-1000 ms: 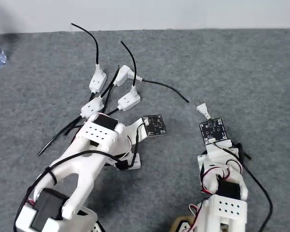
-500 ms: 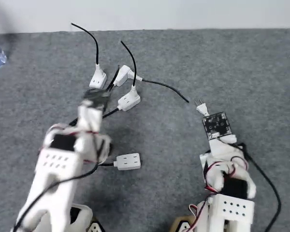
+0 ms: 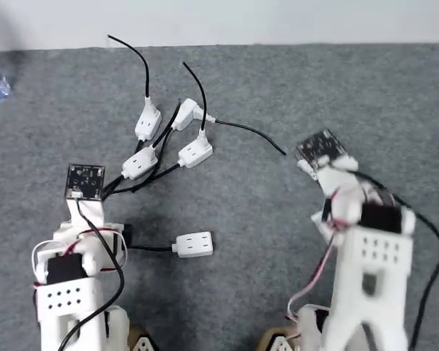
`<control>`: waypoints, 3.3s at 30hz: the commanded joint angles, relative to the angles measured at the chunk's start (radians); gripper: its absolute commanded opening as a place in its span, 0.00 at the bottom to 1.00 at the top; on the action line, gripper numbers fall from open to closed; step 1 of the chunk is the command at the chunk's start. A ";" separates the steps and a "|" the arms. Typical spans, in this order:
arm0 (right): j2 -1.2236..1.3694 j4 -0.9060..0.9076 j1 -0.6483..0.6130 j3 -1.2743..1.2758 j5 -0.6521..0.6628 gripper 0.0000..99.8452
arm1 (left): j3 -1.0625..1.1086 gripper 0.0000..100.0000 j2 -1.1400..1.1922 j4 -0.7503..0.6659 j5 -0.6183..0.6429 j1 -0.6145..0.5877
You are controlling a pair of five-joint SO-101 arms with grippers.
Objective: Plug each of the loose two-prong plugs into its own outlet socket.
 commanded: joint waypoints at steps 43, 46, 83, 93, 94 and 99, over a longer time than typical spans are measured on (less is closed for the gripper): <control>1.236 -0.154 -0.059 -0.930 -0.133 0.17 | 0.068 0.23 -0.008 -0.072 0.009 0.046; 1.245 -0.165 -0.047 -0.931 -0.133 0.05 | 0.068 0.23 -0.008 -0.072 0.009 0.046; 1.331 -0.185 -0.093 -1.034 -0.077 0.01 | 0.068 0.23 -0.014 -0.072 0.008 0.041; 0.984 0.213 -0.159 -1.054 -0.058 0.01 | 0.117 0.23 -0.015 -0.146 0.015 0.043; 0.967 0.262 -0.170 -1.051 -0.058 0.01 | 0.120 0.23 -0.015 -0.150 0.015 0.041; 0.874 0.452 -0.254 -1.031 -0.103 0.01 | 0.119 0.23 -0.015 -0.157 0.017 0.046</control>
